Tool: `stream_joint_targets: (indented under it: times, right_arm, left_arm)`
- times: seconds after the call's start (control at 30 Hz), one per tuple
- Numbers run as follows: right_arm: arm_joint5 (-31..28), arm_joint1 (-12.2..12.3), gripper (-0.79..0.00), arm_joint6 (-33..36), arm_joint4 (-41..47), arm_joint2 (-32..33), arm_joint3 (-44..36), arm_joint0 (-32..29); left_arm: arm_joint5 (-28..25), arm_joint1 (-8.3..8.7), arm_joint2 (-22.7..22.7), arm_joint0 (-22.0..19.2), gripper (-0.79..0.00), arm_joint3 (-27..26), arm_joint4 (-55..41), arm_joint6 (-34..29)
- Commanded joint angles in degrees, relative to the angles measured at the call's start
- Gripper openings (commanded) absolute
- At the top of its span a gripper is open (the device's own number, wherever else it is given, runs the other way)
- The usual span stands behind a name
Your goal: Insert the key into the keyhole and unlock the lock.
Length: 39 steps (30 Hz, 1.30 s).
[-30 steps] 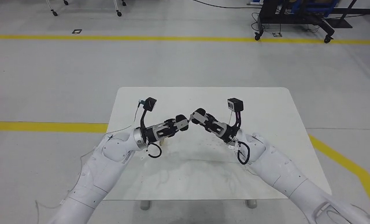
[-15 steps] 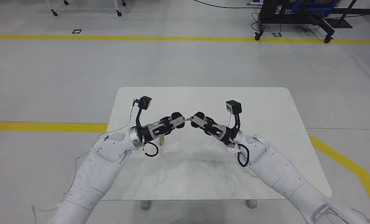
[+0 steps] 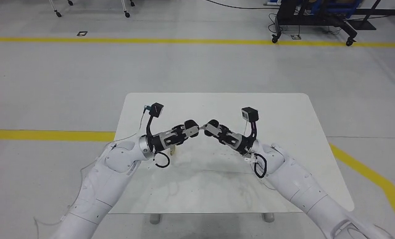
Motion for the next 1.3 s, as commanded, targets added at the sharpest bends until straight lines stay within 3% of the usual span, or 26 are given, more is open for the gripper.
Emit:
stream_joint_targets:
  times: [0.0, 0.17, 0.2, 0.23, 0.27, 0.47, 0.63, 0.77, 0.87, 1.0, 1.03, 1.07, 1.1, 1.13, 1.27]
  right_arm:
    - [0.00, -0.12, -0.785, 0.30, 0.00, 0.14, 0.00, -0.08]
    - [0.00, -0.57, -0.785, 1.06, 0.00, 0.29, 0.22, -0.08]
    - [0.00, -0.66, -0.646, 1.05, -0.03, 0.40, 0.32, -0.06]
    - [0.00, -0.74, -0.132, 1.06, -0.06, 0.49, 0.36, -0.07]
    - [0.00, -0.80, 0.000, 1.04, -0.05, 0.66, 0.38, -0.08]
    - [0.00, -0.86, 0.000, 1.00, 0.26, 1.07, 0.48, -0.16]
    - [0.00, -0.86, 0.000, 1.00, 0.26, 1.07, 0.48, -0.16]
    - [3.26, -0.58, 0.000, 2.29, -2.75, 1.86, -0.08, -0.24]
    - [6.80, 0.34, 0.000, 7.69, -8.58, 2.95, -0.56, -0.42]
    - [9.07, 1.10, 0.000, 10.33, -9.41, 4.41, -2.85, -2.11]
    - [9.24, 1.23, -0.065, 10.69, -9.40, 4.73, -3.32, -2.46]
    - [9.26, 1.33, -0.172, 11.12, -9.29, 4.91, -3.78, -2.83]
    - [9.24, 1.40, -0.329, 11.55, -9.12, 5.06, -4.15, -3.12]
    - [9.30, 1.45, -0.394, 11.94, -9.04, 5.14, -4.45, -3.35]
    - [10.44, 1.37, -0.409, 13.71, -9.09, 4.65, -5.15, -3.71]
  left_arm:
    - [-0.01, 0.00, -0.03, -0.03, -0.767, 0.00, 0.15, 0.06]
    - [0.12, -0.04, 0.22, -0.10, -0.785, 0.04, 0.33, 0.00]
    - [0.14, -0.04, 0.23, -0.13, -0.785, 0.07, 0.38, -0.03]
    - [0.13, -0.03, 0.17, -0.18, -0.785, 0.08, 0.56, 0.03]
    - [0.09, -0.01, 0.01, -0.23, -0.785, 0.08, 0.85, 0.15]
    - [0.65, 0.44, -1.89, 0.29, -0.785, -0.88, 1.22, 0.54]
    - [2.30, 1.32, -4.25, 1.61, -0.785, -4.63, 4.59, -1.44]
    - [4.93, 2.34, -6.32, 2.77, -0.785, -8.41, 8.46, -5.81]
    - [6.45, 3.10, -7.51, 3.42, -0.785, -10.88, 10.97, -10.18]
    - [7.80, 3.79, -8.00, 3.48, -0.785, -11.43, 11.26, -15.55]
    - [8.02, 3.89, -7.87, 3.31, -0.785, -11.48, 11.40, -16.55]
    - [8.22, 3.98, -7.58, 3.17, -0.785, -11.57, 11.52, -17.65]
    - [8.47, 4.06, -7.40, 2.99, -0.785, -11.61, 11.90, -18.40]
    - [8.85, 4.11, -7.32, 2.88, -0.785, -11.62, 12.28, -18.47]
    - [9.29, 4.13, -6.64, 2.81, -0.785, -11.64, 12.29, -17.47]
